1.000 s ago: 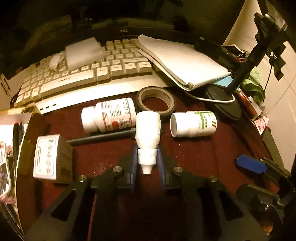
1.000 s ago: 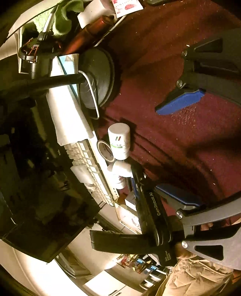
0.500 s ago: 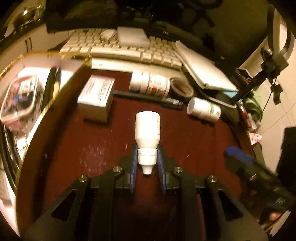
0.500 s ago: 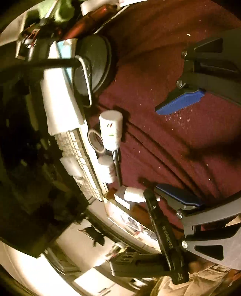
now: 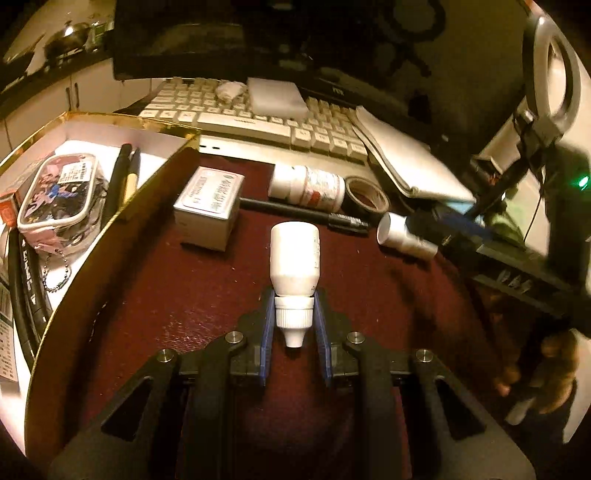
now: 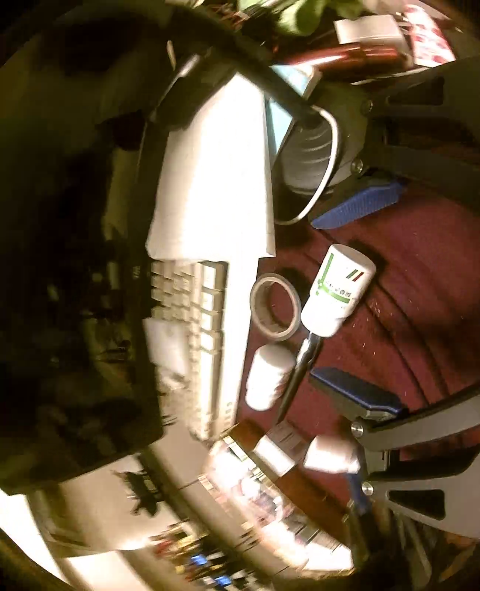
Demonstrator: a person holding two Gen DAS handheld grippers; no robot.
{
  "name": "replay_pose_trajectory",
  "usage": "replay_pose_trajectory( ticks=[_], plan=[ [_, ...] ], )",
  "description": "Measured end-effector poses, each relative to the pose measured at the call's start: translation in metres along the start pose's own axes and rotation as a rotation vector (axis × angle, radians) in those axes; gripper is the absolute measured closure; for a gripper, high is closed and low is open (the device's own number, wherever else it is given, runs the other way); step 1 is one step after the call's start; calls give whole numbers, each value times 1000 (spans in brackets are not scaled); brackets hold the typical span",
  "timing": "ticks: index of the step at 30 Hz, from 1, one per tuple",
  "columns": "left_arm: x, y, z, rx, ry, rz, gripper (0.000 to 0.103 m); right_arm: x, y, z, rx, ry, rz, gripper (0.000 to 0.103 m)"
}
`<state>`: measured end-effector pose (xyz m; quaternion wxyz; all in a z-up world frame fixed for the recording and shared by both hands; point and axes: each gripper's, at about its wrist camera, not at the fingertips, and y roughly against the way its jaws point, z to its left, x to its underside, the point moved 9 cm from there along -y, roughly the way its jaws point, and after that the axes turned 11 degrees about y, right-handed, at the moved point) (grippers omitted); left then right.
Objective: Organize objects
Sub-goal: 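Hold the dropper bottle with the left gripper while the right gripper grasps the white pill bottle, then carry the dropper bottle and pill bottle into the tray and release both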
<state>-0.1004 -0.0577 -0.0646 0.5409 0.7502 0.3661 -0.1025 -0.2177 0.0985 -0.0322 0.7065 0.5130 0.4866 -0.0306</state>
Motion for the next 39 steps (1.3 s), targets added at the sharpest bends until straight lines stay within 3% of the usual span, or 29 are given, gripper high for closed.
replay_pose_trajectory(
  ticks=[3, 6, 8, 10, 14, 18, 25, 36, 39],
  plan=[
    [-1, 0, 2, 13, 18, 3, 83, 6, -11, 1, -33, 13, 29, 25],
    [-2, 3, 1, 14, 12, -10, 83, 13, -14, 8, -109, 12, 55, 25],
    [-2, 3, 1, 9, 10, -13, 83, 15, -5, 22, -212, 0, 57, 25],
    [-4, 2, 3, 0, 16, -17, 83, 15, 6, 36, -244, 39, 42, 26],
    [-5, 4, 8, -12, 36, -27, 83, 10, 5, 24, -118, 45, 29, 25],
    [-4, 2, 9, -28, 40, -21, 83, 12, -18, 17, -110, -18, 95, 26],
    [-4, 0, 9, -38, 36, -18, 83, 17, -25, 24, -135, -8, 95, 67],
    [-4, 3, 5, -44, 24, -45, 83, 18, -25, 31, -144, 5, 81, 67],
    [-6, 19, 7, -5, 56, -101, 83, 18, -21, 36, -189, -7, 70, 67]
  ],
)
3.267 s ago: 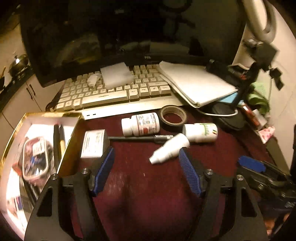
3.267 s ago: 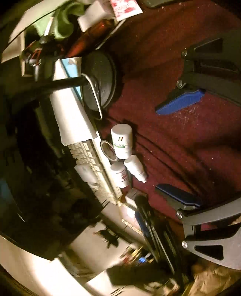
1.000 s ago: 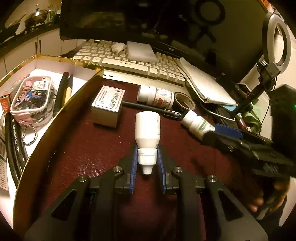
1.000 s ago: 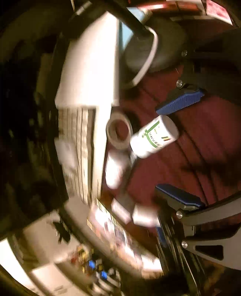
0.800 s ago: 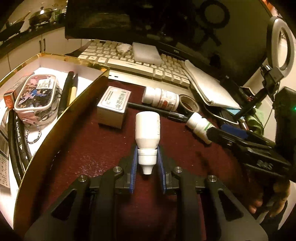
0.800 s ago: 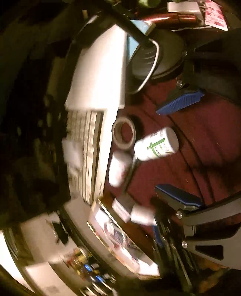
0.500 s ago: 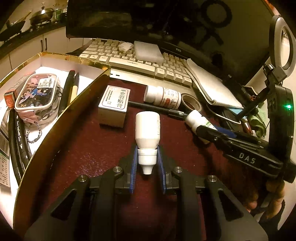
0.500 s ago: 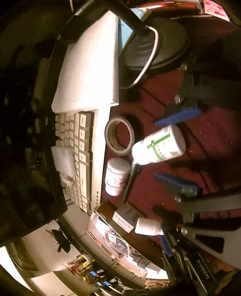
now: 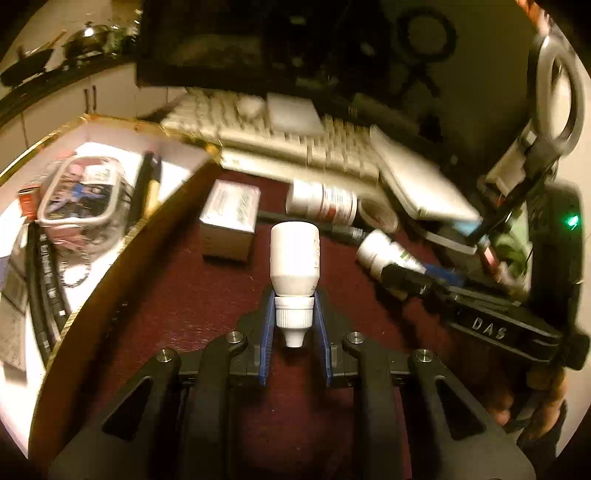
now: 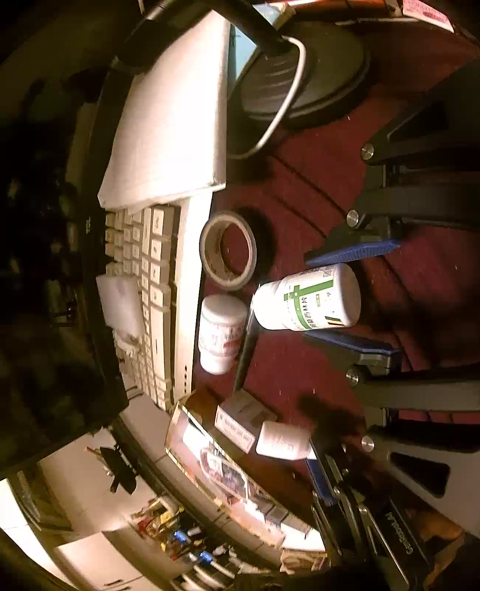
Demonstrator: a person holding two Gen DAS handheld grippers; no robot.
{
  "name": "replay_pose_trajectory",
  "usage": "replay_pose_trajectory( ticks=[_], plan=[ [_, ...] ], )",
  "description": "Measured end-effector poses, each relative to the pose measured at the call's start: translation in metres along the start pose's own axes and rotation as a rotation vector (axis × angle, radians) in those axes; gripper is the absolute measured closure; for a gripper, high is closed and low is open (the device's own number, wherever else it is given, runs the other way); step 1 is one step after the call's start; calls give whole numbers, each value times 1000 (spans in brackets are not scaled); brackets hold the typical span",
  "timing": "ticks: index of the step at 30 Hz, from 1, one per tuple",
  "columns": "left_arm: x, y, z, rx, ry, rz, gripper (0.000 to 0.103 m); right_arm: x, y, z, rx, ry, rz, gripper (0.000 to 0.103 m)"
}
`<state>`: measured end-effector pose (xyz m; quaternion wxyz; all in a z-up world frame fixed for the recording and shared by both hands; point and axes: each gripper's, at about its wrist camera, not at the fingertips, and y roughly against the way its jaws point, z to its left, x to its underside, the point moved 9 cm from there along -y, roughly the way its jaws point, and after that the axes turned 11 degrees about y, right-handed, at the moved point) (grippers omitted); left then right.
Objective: Organize objects
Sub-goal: 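Carry the dropper bottle and pill bottle into the tray and release both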
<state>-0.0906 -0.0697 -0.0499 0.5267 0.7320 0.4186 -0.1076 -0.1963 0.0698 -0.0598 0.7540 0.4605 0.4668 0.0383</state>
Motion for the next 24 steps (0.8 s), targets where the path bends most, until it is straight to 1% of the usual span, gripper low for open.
replay_pose_trajectory(
  ticks=[1, 4, 6, 8, 10, 12, 15, 17, 20, 24],
  plan=[
    [0, 4, 2, 10, 15, 0, 83, -1, 2, 2, -10, -2, -6, 67],
    [4, 12, 17, -13, 67, 30, 83, -3, 16, 11, -45, -31, -35, 68],
    [5, 19, 25, -10, 95, 38, 83, -5, 29, 21, -70, -48, -64, 69],
    [1, 30, 33, -34, 101, 10, 83, -8, 40, 37, -90, -43, -96, 70],
    [-6, 44, 38, -37, 114, -22, 83, -13, 45, 50, -102, -39, -119, 70],
    [-11, 58, 44, -27, 132, -44, 83, -20, 46, 64, -121, -35, -129, 70],
    [-23, 80, 56, -42, 138, -97, 83, -33, 45, 85, -150, -16, -138, 70],
    [-33, 95, 66, -62, 141, -140, 83, -44, 46, 99, -166, 3, -154, 70],
    [-45, 104, 86, -96, 177, -162, 83, -58, 40, 118, -187, 20, -157, 70],
    [-66, 114, 128, -176, 243, -203, 83, -82, 24, 139, -209, 38, -138, 70]
  ],
)
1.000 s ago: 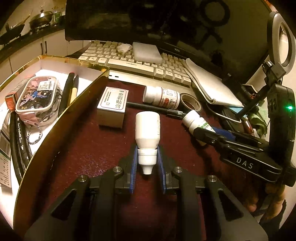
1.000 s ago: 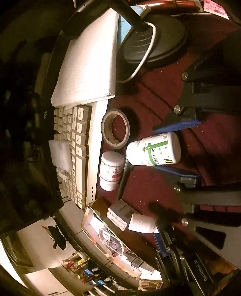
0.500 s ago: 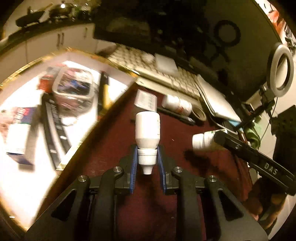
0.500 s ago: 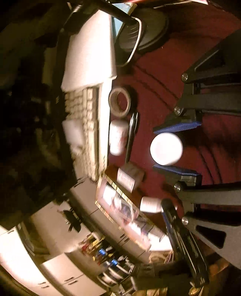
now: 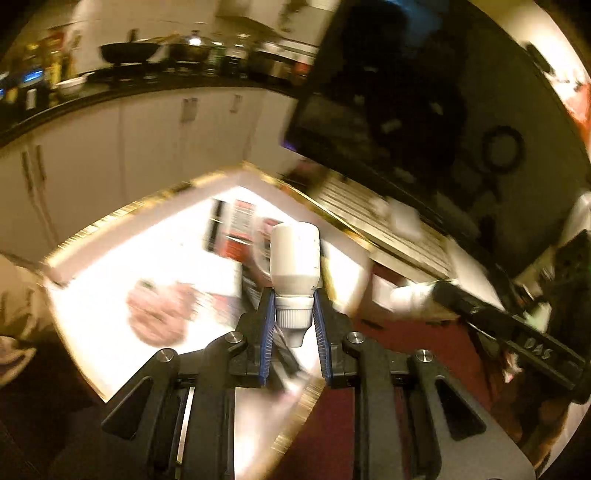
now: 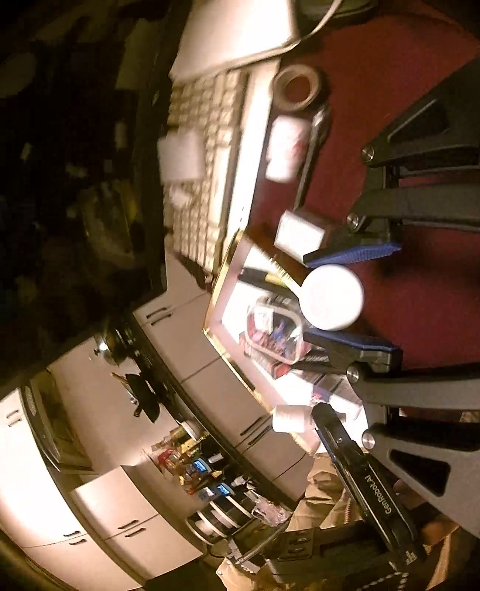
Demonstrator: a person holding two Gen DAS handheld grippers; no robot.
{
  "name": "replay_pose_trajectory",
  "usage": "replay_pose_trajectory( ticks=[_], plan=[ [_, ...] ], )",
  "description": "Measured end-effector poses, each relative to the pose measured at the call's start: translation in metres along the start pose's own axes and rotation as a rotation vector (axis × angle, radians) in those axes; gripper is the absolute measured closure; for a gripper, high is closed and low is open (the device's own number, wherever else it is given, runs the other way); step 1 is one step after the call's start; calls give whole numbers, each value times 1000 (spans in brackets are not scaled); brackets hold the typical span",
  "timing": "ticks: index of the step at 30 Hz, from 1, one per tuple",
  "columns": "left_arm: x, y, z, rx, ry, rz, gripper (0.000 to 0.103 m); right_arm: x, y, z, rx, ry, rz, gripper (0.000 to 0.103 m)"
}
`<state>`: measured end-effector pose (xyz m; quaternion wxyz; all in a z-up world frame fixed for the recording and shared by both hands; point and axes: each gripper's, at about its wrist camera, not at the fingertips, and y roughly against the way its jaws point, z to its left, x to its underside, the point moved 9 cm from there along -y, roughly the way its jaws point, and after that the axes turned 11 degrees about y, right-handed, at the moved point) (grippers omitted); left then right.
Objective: Organize objects
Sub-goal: 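Carry the dropper bottle and pill bottle into the tray and release both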
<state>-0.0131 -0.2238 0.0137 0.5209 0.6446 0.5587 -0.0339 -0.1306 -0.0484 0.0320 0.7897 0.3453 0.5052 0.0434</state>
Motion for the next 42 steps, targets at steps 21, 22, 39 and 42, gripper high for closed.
replay_pose_trajectory(
  ticks=[21, 22, 39, 42],
  plan=[
    [-37, -74, 98, -240, 109, 176, 83, -35, -110, -26, 194, 16, -11, 70],
    [-36, -76, 97, -238, 106, 188, 83, -34, -111, -25, 198, 24, -8, 69],
    [-33, -29, 82, -252, 106, -7, 60, -25, -90, 6, 59, 43, 55, 43],
    [-26, -7, 71, -303, 139, -72, 54, -22, -60, 18, 46, 72, 15, 43]
  ],
)
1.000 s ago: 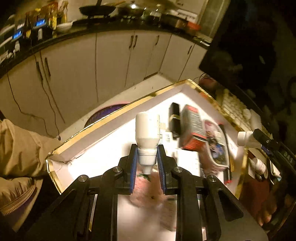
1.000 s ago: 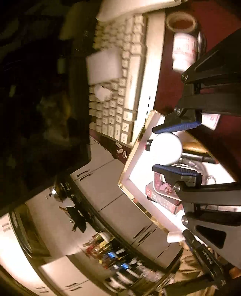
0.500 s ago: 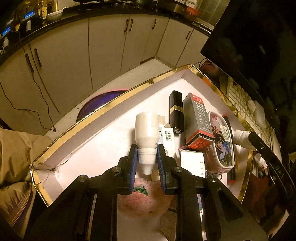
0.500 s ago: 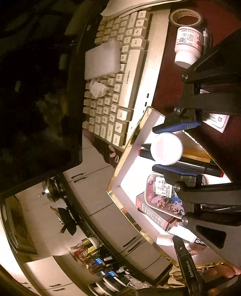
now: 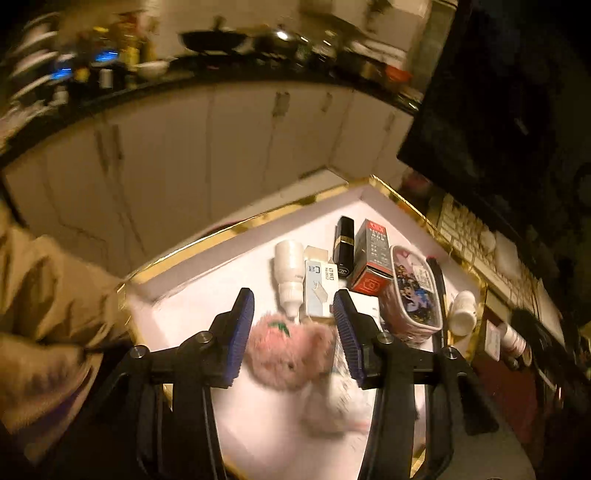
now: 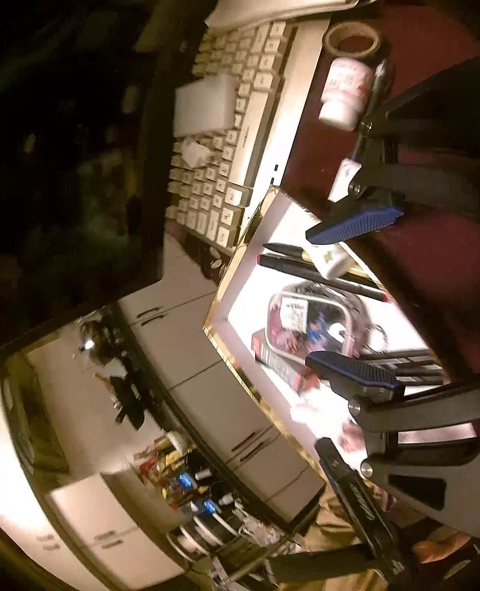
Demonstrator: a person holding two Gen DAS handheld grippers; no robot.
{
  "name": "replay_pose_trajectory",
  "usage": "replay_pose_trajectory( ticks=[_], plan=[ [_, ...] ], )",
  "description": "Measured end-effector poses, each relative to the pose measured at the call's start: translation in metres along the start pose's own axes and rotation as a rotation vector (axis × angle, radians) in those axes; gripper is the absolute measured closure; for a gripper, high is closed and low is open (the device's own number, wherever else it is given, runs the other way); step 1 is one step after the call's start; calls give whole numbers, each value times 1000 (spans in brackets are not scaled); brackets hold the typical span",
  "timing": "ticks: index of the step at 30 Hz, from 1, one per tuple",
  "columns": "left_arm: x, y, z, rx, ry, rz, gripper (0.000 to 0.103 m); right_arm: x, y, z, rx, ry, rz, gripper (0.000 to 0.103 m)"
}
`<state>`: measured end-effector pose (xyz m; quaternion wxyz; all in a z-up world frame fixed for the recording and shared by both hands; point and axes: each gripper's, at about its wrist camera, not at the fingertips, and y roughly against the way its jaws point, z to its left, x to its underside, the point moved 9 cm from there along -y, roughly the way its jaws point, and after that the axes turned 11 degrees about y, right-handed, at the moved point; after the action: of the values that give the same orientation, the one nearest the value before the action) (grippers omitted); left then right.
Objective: Organize objects
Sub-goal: 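Carry the dropper bottle and pill bottle into the tray and release both, then grasp the white medicine box on the cloth with the left gripper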
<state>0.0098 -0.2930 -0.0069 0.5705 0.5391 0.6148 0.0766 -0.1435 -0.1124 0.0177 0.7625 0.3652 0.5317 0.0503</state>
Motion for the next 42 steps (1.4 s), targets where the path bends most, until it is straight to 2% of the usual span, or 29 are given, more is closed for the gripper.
replay_pose_trajectory(
  ticks=[1, 4, 6, 9, 12, 14, 18, 24, 27, 31, 34, 39, 42],
  plan=[
    [5, 10, -8, 15, 3, -15, 50, 5, 17, 4, -3, 15, -37, 43],
    [26, 32, -40, 108, -45, -12, 49, 29, 46, 4, -26, 16, -77, 40],
    [45, 45, -65, 183, -90, 6, 48, 52, 58, -4, -63, -43, -76, 39],
    [71, 46, -100, 258, -185, 57, 48, 86, 66, -24, -103, -157, -26, 39],
    [98, 40, -123, 267, -255, 119, 48, 111, 81, -43, -67, -182, -1, 39],
    [112, 37, -136, 285, -287, 152, 48, 122, 93, -58, 7, -161, -2, 39],
    [135, 27, -150, 265, -347, 194, 48, 135, 104, -80, 76, -166, 18, 39],
    [146, 22, -145, 247, -365, 195, 48, 146, 100, -109, 65, -240, 34, 39],
    [152, 11, -144, 249, -362, 228, 48, 153, 96, -116, 55, -270, 51, 39],
    [149, 4, -159, 264, -388, 216, 48, 153, 95, -118, 18, -289, 42, 39],
    [138, -3, -179, 270, -369, 188, 48, 153, 95, -114, 12, -284, 41, 39],
    [128, -29, -198, 190, -450, 134, 48, 152, 94, -114, 5, -289, 39, 39],
    [122, -40, -202, 201, -447, 150, 48, 152, 94, -115, 7, -286, 40, 39]
  ],
)
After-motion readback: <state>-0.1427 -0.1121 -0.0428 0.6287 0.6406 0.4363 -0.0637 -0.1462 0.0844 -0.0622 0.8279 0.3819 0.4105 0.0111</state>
